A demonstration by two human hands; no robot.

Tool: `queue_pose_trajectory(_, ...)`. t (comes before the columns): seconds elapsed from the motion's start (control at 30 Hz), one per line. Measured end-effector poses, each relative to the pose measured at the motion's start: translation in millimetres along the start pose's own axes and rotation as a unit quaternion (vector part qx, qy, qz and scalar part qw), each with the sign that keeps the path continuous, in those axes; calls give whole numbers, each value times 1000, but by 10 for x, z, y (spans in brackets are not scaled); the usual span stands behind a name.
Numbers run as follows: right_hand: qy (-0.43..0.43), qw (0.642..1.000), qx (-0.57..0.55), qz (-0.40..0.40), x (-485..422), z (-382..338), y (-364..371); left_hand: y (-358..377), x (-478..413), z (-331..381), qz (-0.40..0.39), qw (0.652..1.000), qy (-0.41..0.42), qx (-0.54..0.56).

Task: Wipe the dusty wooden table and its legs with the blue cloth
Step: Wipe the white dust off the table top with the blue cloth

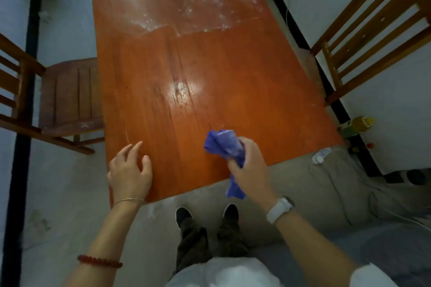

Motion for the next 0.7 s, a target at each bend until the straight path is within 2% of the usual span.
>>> queue_pose_trajectory(0.07,45,989,79,113,-301,374,-664,172,-33,334,-39,999,26,-25)
queue_pose_trajectory(0.13,120,964,145,188,-496,788,-1211,387,-67,672,-76,995,51,-47)
queue_pose_trajectory(0.23,220,915,243,234,-617,1393,-1861,664,-126,1063,-102,988,79,-82)
queue_pose_trajectory(0.33,308,877,273,249,-629,1692,-2074,820,-195,1238,-111,986,84,-95)
queue_pose_trajectory(0.37,297,880,274,250,-633,1625,-1937,838,-222,1241,-110,986,79,-95)
queue_pose_trajectory(0.4,249,900,273,232,-660,1466,-1683,840,-240,1231,-106,987,75,-96)
queue_pose_trajectory(0.43,164,934,256,189,-691,1207,-1315,832,-257,1218,-99,988,73,-98)
queue_pose_trajectory(0.47,62,966,222,113,-681,901,-879,811,-273,1206,-92,988,72,-100)
queue_pose_trajectory(0.5,-17,982,187,22,-618,657,-476,783,-286,1193,-84,989,71,-101)
queue_pose_trajectory(0.53,-59,986,149,-49,-592,519,-246,749,-310,1188,-77,989,72,-101)
queue_pose_trajectory(0.57,-80,986,133,-56,-680,465,-263,716,-346,1185,-67,990,72,-100)
queue_pose_trajectory(0.63,-41,985,151,68,-1028,644,-771,651,-452,1174,-48,992,67,-100)
queue_pose_trajectory(0.7,79,960,201,179,-1290,1083,-1388,640,-545,1138,-47,992,56,-104)
Point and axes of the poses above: each hand's wrist, its own x-axis away from the middle knuckle, its own y-axis out of the palm, z = x × y, the point moved 10 cm from there along -x, towards the middle knuckle
